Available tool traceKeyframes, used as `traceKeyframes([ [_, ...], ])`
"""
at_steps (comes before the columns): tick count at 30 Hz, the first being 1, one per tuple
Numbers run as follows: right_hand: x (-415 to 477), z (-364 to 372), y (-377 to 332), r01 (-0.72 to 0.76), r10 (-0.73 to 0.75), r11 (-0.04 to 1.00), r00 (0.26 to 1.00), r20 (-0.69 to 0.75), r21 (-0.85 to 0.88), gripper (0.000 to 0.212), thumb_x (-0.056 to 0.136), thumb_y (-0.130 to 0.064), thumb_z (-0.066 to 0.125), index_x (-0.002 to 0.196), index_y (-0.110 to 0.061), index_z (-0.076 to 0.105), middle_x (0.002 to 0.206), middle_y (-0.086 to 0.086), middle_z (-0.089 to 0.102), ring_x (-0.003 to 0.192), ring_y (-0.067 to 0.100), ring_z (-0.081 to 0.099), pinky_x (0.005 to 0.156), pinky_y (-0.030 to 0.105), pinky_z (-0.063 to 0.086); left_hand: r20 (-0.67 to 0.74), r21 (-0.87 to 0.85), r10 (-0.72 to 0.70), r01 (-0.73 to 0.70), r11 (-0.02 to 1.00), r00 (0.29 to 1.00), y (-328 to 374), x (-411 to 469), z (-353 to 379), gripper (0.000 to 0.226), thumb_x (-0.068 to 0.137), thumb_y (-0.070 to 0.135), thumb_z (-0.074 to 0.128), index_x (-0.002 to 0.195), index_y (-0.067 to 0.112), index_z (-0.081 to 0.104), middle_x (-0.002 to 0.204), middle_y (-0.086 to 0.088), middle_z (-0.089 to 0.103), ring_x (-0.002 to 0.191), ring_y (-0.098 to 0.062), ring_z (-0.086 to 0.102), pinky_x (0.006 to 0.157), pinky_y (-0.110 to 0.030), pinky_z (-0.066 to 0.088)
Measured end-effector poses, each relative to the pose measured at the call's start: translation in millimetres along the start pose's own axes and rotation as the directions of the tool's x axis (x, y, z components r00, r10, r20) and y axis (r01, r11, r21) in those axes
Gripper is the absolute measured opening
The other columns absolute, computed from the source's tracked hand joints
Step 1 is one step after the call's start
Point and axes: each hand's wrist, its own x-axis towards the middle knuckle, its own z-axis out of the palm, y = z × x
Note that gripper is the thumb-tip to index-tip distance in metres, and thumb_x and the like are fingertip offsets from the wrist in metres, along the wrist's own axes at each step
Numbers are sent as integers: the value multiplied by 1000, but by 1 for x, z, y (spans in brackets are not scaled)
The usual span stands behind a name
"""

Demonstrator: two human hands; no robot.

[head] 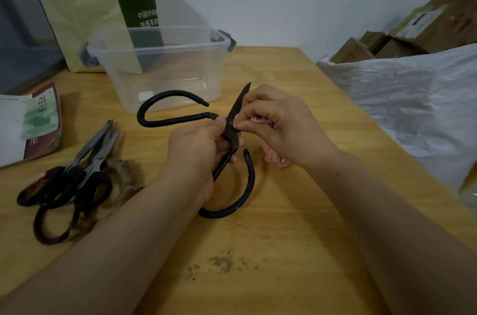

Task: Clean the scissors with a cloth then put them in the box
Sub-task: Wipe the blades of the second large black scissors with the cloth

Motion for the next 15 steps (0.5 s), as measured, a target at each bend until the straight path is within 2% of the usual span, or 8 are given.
traceKeyframes([
  [2, 0, -1, -2, -31, 31, 999, 999, 5, -8, 12, 85, -19, 65, 88, -10, 72, 97, -10, 52, 81, 19, 62, 68, 39, 54, -4, 11, 5, -5, 1000, 1000, 0, 0, 1, 21, 95, 12, 51, 81, 2, 63, 59, -9, 66, 55, -16, 64, 41, -21, 46],
  [4, -1, -2, -3, -91, 90, 995, 996, -22, -48, 10, 86, -15, 65, 89, -9, 73, 99, -10, 50, 85, 9, 56, 76, 26, 51, -4, 23, 14, -14, 1000, 1000, 0, 0, 1, 22, 96, 12, 50, 80, 3, 63, 59, -9, 66, 56, -18, 64, 42, -21, 46],
  [6, -1, -7, 1, -255, 245, 959, 965, -93, -124, 11, 88, -16, 64, 92, -11, 73, 102, -12, 47, 89, 2, 50, 80, 18, 46, -3, 50, 29, -29, 998, 1000, -1, -1, 2, 24, 96, 13, 50, 78, 5, 64, 61, -9, 66, 59, -18, 63, 44, -23, 47],
  [9, -2, -22, 7, -513, 490, 858, 834, -253, -30, 6, 88, -21, 64, 89, -21, 70, 104, -10, 54, 95, 3, 51, 83, 19, 42, -45, 89, 68, -64, 994, 997, 2, 2, -1, 24, 96, 15, 52, 78, 8, 65, 62, -7, 67, 63, -18, 64, 49, -25, 50],
  [11, -4, -35, 9, -627, 642, 766, 737, -213, 142, 10, 89, -24, 63, 97, -22, 68, 101, -8, 61, 98, 8, 57, 84, 24, 45, -88, 97, 81, -73, 993, 993, 4, 5, -3, 24, 96, 17, 52, 77, 9, 65, 63, -5, 67, 65, -19, 65, 51, -26, 51],
  [12, -5, -39, 9, -689, 704, 710, 696, -139, 145, 18, 91, -27, 61, 107, -23, 67, 102, -6, 63, 100, 12, 59, 84, 26, 46, -107, 103, 87, -76, 992, 990, 4, 7, -5, 23, 96, 17, 52, 79, 10, 65, 65, -5, 68, 66, -20, 65, 52, -27, 52],
  [14, -8, -43, 13, -724, 742, 652, 671, -8, -224, 29, 95, -35, 52, 122, -31, 60, 117, -2, 61, 115, 18, 51, 92, 34, 37, -128, 122, 93, -77, 989, 987, 4, 8, -7, 21, 96, 19, 52, 84, 9, 67, 69, -6, 70, 68, -20, 66, 52, -26, 51],
  [15, -9, -45, 14, -682, 734, 615, 678, -26, -396, 28, 97, -38, 48, 123, -35, 59, 126, -3, 58, 124, 21, 43, 98, 38, 29, -133, 126, 92, -75, 989, 987, 3, 8, -7, 20, 96, 19, 52, 87, 9, 67, 72, -7, 70, 68, -18, 67, 51, -24, 51],
])
